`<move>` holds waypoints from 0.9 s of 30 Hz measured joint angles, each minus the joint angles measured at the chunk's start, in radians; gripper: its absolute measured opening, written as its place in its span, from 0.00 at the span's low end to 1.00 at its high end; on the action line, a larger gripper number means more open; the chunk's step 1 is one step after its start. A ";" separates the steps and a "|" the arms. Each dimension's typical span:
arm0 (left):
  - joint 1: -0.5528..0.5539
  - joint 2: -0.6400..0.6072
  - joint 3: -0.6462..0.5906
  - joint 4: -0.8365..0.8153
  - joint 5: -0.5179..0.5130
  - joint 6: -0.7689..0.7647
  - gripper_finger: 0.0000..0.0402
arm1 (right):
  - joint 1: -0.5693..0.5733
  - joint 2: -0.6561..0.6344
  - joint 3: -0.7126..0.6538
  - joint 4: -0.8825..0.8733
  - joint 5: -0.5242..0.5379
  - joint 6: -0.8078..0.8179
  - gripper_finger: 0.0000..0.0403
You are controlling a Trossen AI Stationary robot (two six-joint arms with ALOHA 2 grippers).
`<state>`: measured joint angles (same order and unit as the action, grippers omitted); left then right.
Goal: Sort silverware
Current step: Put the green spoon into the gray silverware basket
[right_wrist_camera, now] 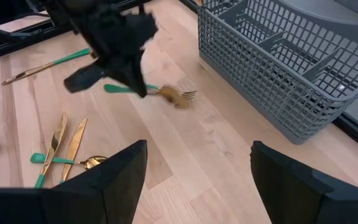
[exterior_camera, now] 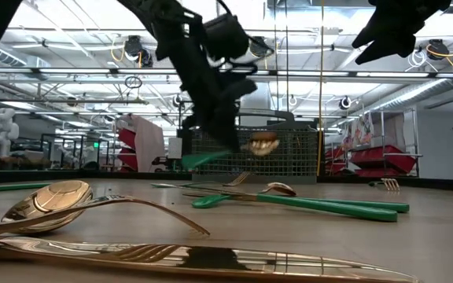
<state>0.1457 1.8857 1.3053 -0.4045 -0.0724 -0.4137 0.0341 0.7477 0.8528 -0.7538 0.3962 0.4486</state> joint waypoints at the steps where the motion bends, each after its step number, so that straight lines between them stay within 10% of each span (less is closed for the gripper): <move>1: 0.000 -0.007 0.010 0.015 -0.028 0.000 0.00 | 0.000 0.000 0.000 -0.001 0.000 -0.001 0.68; 14: 0.103 -0.044 0.022 0.971 -0.671 0.400 0.00 | 0.000 0.000 0.000 0.000 0.052 -0.019 0.68; 27: 0.239 0.104 -0.127 1.668 -0.638 0.534 0.00 | 0.000 0.000 0.000 -0.007 0.052 -0.023 0.68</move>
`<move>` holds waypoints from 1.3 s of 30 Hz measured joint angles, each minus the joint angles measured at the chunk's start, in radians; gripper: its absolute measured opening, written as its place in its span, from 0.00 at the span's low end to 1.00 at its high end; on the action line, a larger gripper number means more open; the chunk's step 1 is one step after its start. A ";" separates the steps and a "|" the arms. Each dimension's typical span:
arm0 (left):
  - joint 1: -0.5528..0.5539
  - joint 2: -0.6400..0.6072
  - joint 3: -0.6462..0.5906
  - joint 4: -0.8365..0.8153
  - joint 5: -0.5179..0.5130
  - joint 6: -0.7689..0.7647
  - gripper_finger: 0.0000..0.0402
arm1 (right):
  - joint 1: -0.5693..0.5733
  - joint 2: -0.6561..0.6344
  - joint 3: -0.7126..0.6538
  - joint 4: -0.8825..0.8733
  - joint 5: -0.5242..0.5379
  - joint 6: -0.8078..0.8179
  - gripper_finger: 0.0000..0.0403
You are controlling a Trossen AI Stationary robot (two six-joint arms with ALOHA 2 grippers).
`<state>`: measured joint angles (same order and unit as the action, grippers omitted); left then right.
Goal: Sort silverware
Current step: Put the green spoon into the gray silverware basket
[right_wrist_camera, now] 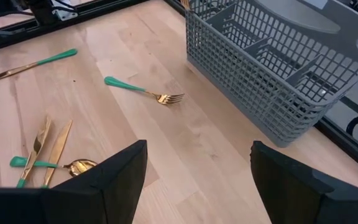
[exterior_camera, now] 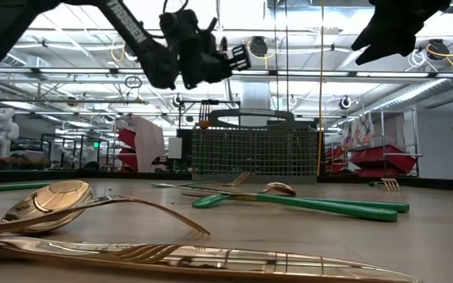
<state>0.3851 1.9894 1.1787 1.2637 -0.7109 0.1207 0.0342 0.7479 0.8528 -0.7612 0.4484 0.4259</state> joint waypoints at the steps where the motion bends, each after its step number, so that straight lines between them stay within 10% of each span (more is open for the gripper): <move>1: -0.010 0.022 0.001 0.019 0.003 0.011 0.00 | 0.000 0.000 0.000 0.000 0.000 0.000 0.68; 39: -0.080 0.201 0.019 -0.035 -0.237 0.078 0.00 | 0.000 0.000 0.000 0.002 -0.005 0.008 0.68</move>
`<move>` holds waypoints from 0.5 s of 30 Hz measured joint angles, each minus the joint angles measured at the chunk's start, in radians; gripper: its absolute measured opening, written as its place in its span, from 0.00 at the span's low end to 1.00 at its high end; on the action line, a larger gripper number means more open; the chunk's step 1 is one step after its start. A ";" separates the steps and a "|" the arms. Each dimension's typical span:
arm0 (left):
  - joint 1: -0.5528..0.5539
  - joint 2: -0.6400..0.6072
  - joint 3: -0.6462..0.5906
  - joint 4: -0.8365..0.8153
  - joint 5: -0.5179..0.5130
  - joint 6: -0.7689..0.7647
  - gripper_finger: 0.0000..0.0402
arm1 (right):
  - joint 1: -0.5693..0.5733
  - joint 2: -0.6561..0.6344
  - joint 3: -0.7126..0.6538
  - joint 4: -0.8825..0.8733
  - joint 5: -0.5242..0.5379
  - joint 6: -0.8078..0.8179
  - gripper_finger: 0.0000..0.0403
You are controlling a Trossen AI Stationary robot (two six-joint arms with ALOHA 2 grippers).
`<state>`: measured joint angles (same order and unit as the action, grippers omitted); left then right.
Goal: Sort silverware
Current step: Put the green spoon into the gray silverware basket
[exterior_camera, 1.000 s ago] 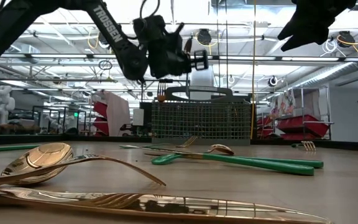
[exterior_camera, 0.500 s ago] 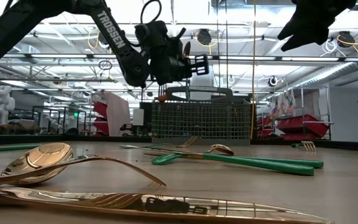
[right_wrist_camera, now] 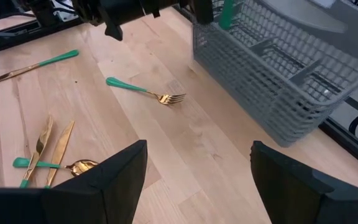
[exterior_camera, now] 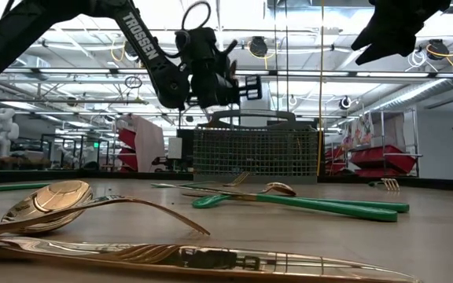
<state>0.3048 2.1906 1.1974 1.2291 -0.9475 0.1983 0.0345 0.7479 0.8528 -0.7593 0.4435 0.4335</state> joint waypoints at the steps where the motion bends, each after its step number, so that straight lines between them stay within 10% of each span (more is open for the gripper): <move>1: -0.001 0.001 -0.001 -0.012 -0.011 0.003 0.00 | 0.000 0.000 0.000 0.000 0.000 0.000 0.68; 15: -0.025 0.006 -0.004 -0.119 -0.005 -0.017 0.01 | 0.000 0.000 0.000 0.002 -0.007 0.004 0.68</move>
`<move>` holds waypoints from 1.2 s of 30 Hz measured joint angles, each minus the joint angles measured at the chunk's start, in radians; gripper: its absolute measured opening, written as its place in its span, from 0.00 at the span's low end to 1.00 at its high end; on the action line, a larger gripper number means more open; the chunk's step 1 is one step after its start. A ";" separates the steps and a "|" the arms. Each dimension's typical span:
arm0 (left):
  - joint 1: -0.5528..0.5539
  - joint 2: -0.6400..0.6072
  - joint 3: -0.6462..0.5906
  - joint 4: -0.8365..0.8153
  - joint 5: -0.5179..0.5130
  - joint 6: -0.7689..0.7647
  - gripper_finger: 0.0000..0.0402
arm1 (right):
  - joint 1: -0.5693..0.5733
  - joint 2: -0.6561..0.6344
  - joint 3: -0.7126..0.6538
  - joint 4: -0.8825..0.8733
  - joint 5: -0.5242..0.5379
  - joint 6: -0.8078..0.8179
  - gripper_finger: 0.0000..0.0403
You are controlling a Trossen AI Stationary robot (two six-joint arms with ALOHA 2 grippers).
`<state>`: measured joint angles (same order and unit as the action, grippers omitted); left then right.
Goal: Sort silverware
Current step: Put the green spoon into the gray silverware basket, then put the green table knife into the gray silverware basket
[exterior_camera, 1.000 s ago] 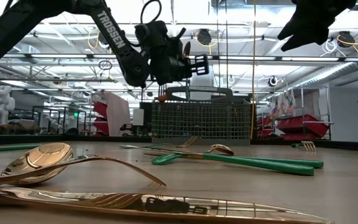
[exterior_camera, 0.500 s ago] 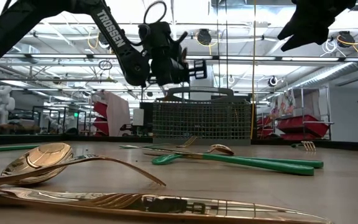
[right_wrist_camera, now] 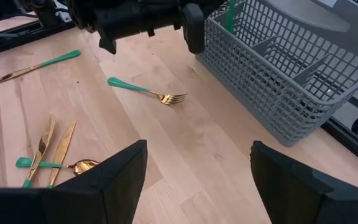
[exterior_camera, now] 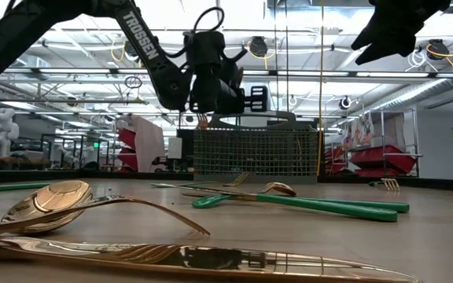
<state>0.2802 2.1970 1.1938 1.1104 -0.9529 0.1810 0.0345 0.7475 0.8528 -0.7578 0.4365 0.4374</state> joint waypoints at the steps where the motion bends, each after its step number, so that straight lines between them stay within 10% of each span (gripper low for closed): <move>1: 0.000 0.000 0.000 -0.016 0.006 0.004 0.02 | 0.000 0.000 0.000 0.000 -0.008 0.000 0.68; 25: 0.020 -0.082 -0.001 -0.222 0.235 0.066 0.21 | 0.000 0.000 0.000 0.009 -0.049 -0.002 0.68; 36: -0.058 -0.426 -0.001 -0.681 0.287 -0.117 0.22 | 0.000 0.000 0.000 0.014 -0.044 -0.012 0.68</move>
<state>0.2219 1.7709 1.1933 0.4292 -0.6662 0.0642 0.0345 0.7476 0.8528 -0.7441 0.3920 0.4255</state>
